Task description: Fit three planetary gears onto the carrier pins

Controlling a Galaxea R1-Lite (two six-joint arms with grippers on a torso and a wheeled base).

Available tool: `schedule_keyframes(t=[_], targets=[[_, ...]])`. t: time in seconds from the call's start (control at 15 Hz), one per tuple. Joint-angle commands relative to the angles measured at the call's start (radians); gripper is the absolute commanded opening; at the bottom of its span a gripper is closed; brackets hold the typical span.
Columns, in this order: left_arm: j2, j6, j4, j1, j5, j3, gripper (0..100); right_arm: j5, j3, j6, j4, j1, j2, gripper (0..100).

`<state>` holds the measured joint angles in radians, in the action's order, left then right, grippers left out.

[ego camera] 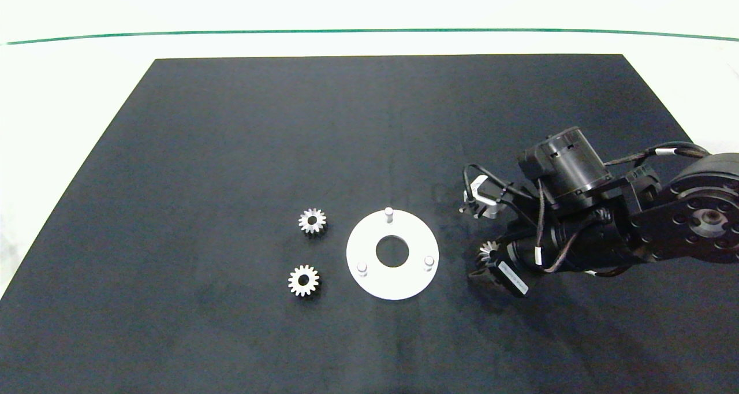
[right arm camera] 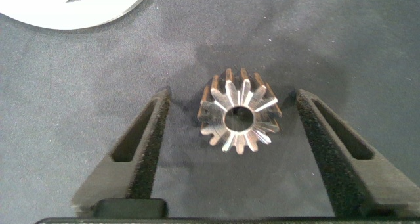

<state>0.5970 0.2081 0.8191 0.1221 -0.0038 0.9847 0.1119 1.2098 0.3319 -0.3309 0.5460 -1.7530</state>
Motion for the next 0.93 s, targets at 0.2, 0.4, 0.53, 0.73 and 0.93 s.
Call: schedule_keyframes(t=[0.2,0.4,0.53,0.73,0.93], targets=[[0.000,0.001,0.005,0.001,-0.001,0.000,100,0.000,0.001,0.004,-0.002,-0.001,-0.003,66],[0.000,0.001,0.005,0.001,0.001,0.000,100,0.000,0.007,0.004,-0.002,-0.001,-0.002,60],[0.000,0.001,0.005,0.001,-0.001,0.000,100,0.000,0.007,0.004,-0.004,-0.001,-0.002,55],[-0.002,0.001,0.005,0.001,-0.001,0.000,100,0.000,0.007,0.004,-0.007,-0.001,0.000,49],[-0.011,0.001,0.006,0.001,0.001,0.000,100,0.002,0.002,0.007,-0.010,-0.001,0.003,43]])
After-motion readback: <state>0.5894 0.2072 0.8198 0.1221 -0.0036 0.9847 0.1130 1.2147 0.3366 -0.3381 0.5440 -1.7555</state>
